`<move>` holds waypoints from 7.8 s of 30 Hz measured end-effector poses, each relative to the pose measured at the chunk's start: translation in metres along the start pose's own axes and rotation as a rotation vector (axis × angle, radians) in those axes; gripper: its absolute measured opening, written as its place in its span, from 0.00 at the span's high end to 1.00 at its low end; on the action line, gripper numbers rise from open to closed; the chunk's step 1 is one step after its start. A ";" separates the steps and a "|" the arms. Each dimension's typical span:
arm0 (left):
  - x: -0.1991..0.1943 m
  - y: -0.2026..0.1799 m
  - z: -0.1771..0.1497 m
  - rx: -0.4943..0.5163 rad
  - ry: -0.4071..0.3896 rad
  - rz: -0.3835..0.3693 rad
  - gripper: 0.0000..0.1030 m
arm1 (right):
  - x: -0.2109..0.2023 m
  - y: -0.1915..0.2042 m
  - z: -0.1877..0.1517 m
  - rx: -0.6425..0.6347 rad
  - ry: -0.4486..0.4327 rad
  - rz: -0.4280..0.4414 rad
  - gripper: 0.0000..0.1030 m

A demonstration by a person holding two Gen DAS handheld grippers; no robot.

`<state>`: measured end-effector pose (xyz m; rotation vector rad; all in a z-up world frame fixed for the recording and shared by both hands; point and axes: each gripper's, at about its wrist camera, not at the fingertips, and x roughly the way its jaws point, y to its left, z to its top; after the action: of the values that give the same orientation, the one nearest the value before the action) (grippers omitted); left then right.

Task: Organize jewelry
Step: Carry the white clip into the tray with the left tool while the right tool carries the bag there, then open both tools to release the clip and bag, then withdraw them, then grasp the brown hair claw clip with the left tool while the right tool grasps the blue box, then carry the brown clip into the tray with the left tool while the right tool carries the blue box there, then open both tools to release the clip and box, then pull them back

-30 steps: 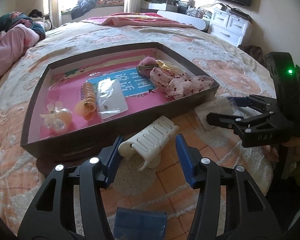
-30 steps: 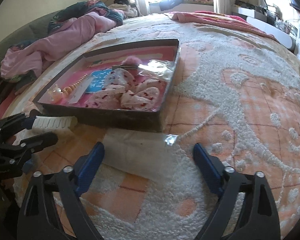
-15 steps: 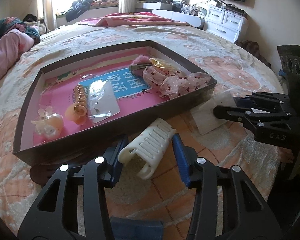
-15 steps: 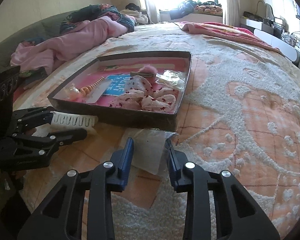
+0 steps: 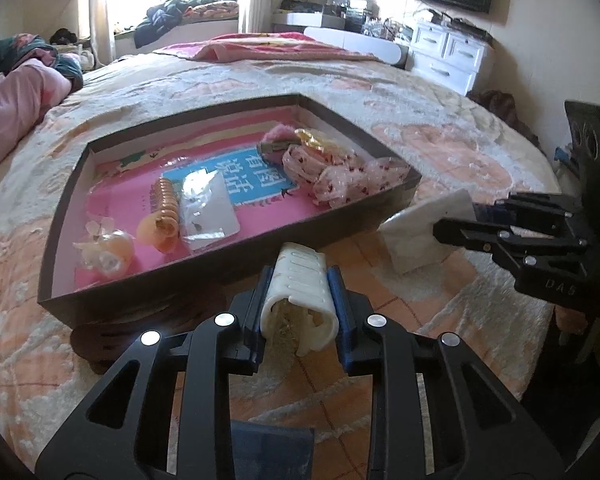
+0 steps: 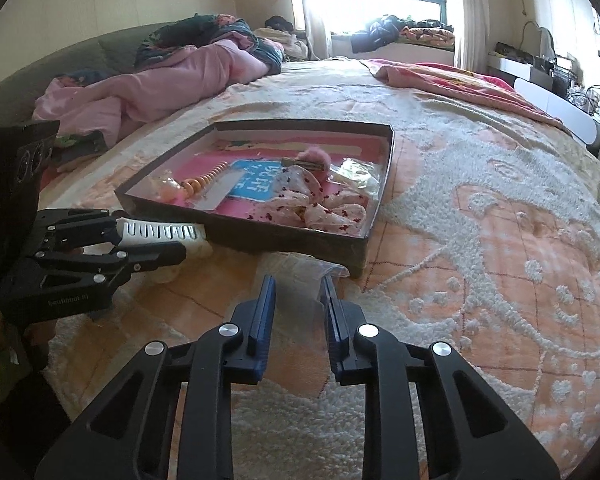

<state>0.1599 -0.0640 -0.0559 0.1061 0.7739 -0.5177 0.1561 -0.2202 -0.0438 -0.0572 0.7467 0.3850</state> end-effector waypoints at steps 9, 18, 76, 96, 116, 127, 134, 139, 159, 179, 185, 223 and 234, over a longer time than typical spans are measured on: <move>-0.021 0.009 0.009 -0.034 -0.053 0.009 0.81 | -0.014 0.014 0.012 -0.009 -0.046 0.034 0.79; -0.037 0.034 0.012 -0.123 -0.096 0.043 0.81 | -0.008 0.020 0.030 0.003 -0.069 0.049 0.79; -0.022 0.087 0.033 -0.206 -0.172 0.198 0.37 | 0.031 0.016 0.046 0.040 -0.052 0.010 0.33; -0.064 0.084 0.014 -0.249 -0.219 0.261 0.12 | 0.011 0.056 0.024 -0.047 -0.032 0.122 0.29; -0.052 0.110 -0.039 -0.367 -0.024 0.239 0.11 | 0.040 0.137 -0.004 -0.218 0.087 0.294 0.29; -0.030 0.124 -0.051 -0.507 0.013 0.088 0.45 | 0.053 0.148 -0.010 -0.248 0.079 0.265 0.44; -0.028 0.121 -0.043 -0.528 -0.011 0.109 0.71 | 0.052 0.146 -0.011 -0.263 0.065 0.269 0.69; -0.030 0.119 -0.040 -0.515 -0.018 0.114 0.76 | 0.048 0.149 -0.015 -0.279 0.061 0.269 0.70; -0.058 0.068 -0.009 -0.348 -0.118 0.137 0.80 | 0.000 0.077 0.003 -0.119 -0.042 0.175 0.70; -0.027 0.048 0.055 -0.286 -0.164 0.162 0.80 | -0.001 -0.010 0.048 0.031 -0.137 0.033 0.70; -0.005 0.050 0.061 -0.310 -0.146 0.164 0.80 | 0.011 -0.023 0.055 0.039 -0.130 0.009 0.70; 0.019 0.064 0.049 -0.348 -0.116 0.188 0.80 | 0.058 -0.019 0.051 0.014 -0.027 0.020 0.45; 0.003 0.058 0.053 -0.332 -0.144 0.183 0.57 | 0.028 -0.019 0.042 0.018 -0.079 -0.010 0.22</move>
<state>0.2238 -0.0295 -0.0257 -0.1656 0.6918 -0.2163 0.2092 -0.2210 -0.0334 -0.0287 0.6710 0.3692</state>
